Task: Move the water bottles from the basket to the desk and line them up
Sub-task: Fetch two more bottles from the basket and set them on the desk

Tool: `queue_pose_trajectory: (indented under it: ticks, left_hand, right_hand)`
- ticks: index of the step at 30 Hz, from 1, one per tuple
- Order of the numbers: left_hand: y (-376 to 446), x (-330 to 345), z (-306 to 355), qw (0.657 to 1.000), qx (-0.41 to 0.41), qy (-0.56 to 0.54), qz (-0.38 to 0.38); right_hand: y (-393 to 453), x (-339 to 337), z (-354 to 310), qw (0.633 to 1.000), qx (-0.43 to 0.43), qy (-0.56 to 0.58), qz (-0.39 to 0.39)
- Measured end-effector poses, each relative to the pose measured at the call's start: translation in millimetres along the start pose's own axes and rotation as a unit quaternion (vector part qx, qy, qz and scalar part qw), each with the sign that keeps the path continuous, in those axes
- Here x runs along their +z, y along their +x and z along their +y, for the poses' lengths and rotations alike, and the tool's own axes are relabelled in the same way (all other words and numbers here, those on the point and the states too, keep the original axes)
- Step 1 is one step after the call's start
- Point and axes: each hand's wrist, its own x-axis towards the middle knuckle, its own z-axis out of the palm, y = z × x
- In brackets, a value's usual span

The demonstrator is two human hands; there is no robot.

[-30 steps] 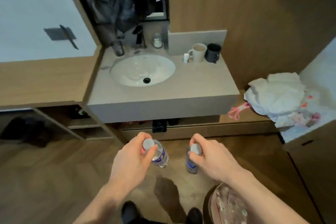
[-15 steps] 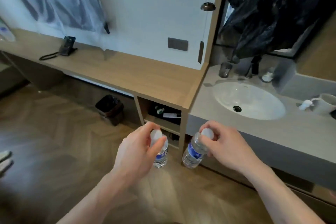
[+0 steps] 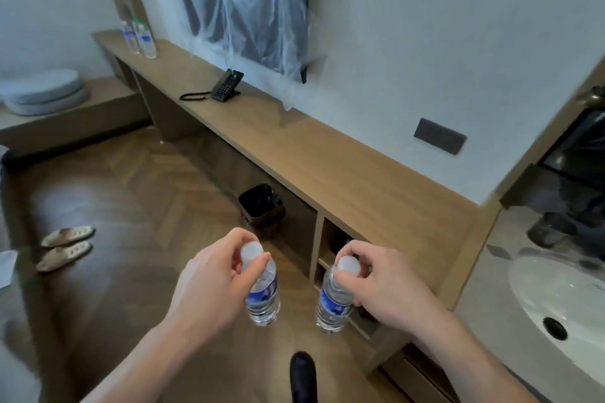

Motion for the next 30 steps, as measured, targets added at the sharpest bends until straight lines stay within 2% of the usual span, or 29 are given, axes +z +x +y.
queue_pose_trajectory:
  ticks: [7, 17, 25, 30]
  left_hand:
    - [109.6, -12.5, -33.8, 0.995, -0.075, 0.015, 0.057]
    - [219.8, -46.8, -94.6, 0.976, -0.151, -0.011, 0.159]
    - [319.3, -96.4, -182.3, 0.973, -0.159, 0.0, 0.167]
    - [392.7, -136.8, -247.4, 0.978, -0.161, -0.022, 0.132]
  right_hand:
    - [143.1, -13.3, -29.4, 0.996, -0.054, -0.003, -0.071]
    - [322.9, -2.5, -100.2, 0.982, -0.137, -0.056, -0.119]
    - [439.5, 47.4, -182.3, 0.977, -0.155, -0.043, -0.138]
    - [509.8, 84.5, -232.4, 0.981, -0.134, -0.037, -0.136]
